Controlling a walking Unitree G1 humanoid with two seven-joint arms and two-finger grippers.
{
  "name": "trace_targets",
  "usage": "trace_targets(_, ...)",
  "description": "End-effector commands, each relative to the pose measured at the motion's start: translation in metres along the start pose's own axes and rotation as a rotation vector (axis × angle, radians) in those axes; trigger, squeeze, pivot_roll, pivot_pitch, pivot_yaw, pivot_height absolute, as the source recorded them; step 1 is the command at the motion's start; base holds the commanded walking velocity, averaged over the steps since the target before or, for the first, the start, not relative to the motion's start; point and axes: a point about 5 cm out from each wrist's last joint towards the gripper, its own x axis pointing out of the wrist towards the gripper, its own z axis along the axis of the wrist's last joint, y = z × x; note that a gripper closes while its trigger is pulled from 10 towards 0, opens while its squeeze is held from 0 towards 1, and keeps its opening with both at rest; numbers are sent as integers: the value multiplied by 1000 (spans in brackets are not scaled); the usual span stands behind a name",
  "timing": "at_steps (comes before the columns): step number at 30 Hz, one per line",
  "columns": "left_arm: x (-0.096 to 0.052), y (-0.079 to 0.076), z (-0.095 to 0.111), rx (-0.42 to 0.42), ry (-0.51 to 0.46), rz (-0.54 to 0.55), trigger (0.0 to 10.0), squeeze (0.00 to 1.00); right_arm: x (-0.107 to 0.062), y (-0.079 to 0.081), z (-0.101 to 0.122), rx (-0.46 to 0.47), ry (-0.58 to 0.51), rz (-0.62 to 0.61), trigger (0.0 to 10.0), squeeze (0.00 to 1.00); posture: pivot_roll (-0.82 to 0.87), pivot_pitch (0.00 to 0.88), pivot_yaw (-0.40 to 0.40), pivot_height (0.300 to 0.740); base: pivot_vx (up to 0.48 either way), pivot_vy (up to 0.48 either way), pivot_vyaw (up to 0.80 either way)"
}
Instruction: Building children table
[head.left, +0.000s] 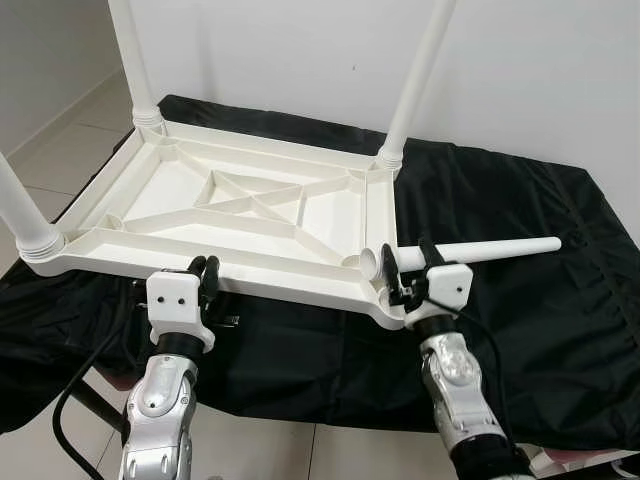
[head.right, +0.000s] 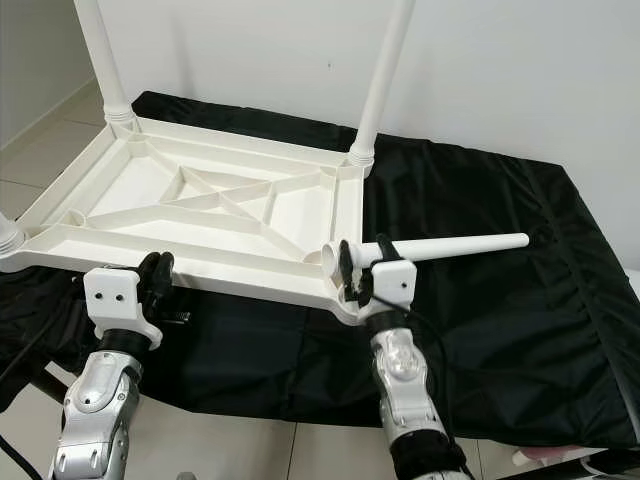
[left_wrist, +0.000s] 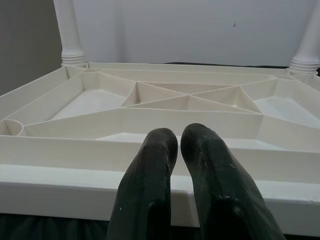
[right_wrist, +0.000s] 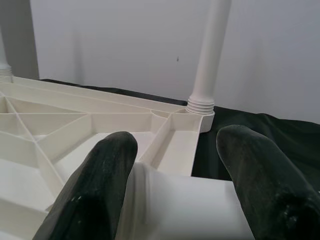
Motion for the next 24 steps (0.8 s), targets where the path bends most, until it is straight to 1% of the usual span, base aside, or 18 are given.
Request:
trace_targets(1,1,2,-1,-14,7,60,10000,0,-1,-7,-6,-17,43,-36,10000,0,54,34,-78,740,0,0,0)
trace_targets(3,2,3,-3,-24,22,64,10000,0,-1,-12,-6,-60,44,-71,10000,0,50,31,-78,740,0,0,0)
trace_targets(9,5,4,-4,-49,26,80,10000,0,2,-17,-6,-53,51,-100,10000,0,47,24,-74,740,0,0,0)
trace_targets(10,6,4,-4,-53,27,80,10000,0,2,-16,-5,-17,46,-77,10000,0,44,20,-70,740,0,0,0)
trace_targets(11,6,4,-4,-53,27,80,10000,0,2,-16,-5,-17,46,-77,10000,0,44,20,-70,740,0,0,0)
trace_targets(13,10,3,-5,-57,30,76,10000,0,4,-13,-4,20,43,-58,10000,0,42,13,-62,740,0,0,0)
trace_targets(17,12,2,-6,-59,35,74,10000,0,6,-10,-3,29,47,-53,10000,0,42,13,-62,740,0,0,0)
trace_targets(20,17,2,-6,-51,42,71,10000,0,8,-2,-3,60,53,-33,10000,0,42,8,-49,740,0,0,0)
trace_targets(24,19,5,-6,-43,50,70,10000,0,8,3,-3,72,52,-22,10000,0,36,2,-30,740,0,0,0)
